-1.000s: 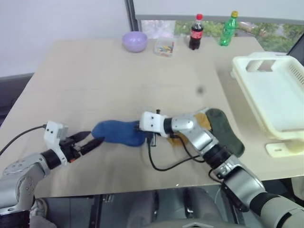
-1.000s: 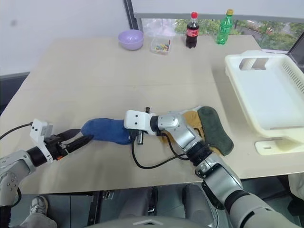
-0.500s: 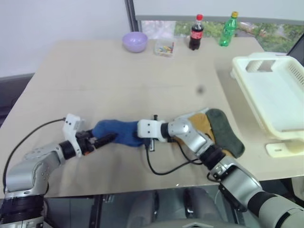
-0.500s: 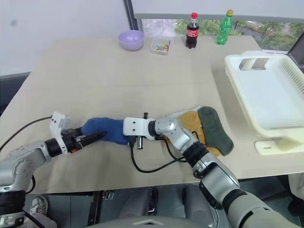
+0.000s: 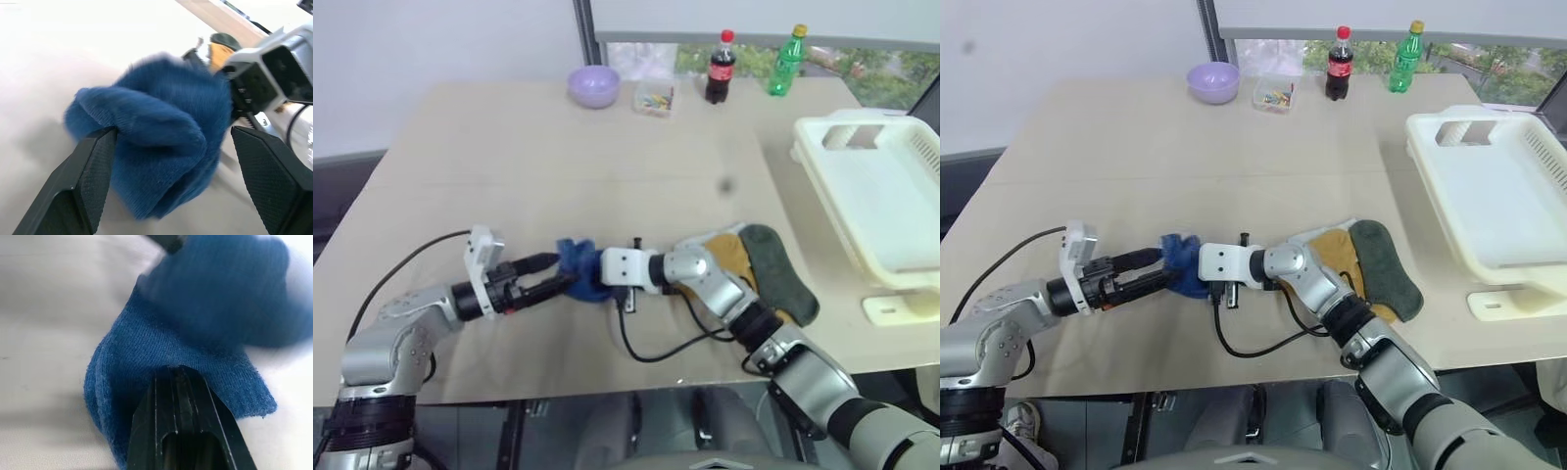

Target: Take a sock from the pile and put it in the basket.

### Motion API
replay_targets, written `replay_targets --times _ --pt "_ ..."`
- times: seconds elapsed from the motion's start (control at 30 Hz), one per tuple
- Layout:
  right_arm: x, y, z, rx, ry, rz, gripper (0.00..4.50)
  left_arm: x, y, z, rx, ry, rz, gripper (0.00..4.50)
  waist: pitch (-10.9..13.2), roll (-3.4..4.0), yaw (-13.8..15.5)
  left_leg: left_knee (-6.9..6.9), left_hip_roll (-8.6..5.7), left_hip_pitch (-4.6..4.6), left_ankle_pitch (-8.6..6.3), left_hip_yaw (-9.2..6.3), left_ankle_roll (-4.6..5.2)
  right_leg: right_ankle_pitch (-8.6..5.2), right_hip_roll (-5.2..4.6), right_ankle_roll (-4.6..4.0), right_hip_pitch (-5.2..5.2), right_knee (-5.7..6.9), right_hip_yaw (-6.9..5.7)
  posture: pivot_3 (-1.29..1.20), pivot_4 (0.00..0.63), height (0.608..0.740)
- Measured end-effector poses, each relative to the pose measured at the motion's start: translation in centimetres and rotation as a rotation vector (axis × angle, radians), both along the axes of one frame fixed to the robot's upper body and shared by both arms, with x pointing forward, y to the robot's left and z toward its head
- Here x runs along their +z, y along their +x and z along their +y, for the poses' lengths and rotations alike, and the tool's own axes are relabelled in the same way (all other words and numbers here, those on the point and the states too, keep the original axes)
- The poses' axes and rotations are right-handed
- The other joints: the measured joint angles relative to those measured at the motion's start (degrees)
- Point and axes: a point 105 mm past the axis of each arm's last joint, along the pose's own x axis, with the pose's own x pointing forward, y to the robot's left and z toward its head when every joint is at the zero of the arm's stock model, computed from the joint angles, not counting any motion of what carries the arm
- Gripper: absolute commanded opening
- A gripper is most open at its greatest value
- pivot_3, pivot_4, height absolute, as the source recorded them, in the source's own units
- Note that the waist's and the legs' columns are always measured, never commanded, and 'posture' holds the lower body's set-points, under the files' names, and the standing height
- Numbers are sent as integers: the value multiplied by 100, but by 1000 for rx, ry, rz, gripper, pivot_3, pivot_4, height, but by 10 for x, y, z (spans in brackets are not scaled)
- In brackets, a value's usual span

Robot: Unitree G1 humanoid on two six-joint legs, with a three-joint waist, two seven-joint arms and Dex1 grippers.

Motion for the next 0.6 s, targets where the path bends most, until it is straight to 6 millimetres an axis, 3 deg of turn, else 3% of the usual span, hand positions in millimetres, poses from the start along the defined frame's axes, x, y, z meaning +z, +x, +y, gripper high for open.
replay_targets --times 0.27,0.53,0.6 --pt "1 1 -7 -8 -14 -21 65 -8 3 -24 -73 4 -18 3972 0 1 47 3 -5 0 0 -1 1 0 18 1 5 0 -3 0 150 740" --pt "8 0 -36 -14 -97 -26 65 -21 10 -38 -104 50 -14 3972 2 3 113 4 -4 0 1 4 3 0 29 2 8 2 -1 0 150 740" --pt "13 -1 -51 -17 -122 18 808 -23 12 -38 -107 58 -20 3972 2 3 133 7 -3 0 0 3 3 0 28 2 9 2 -2 0 150 740"
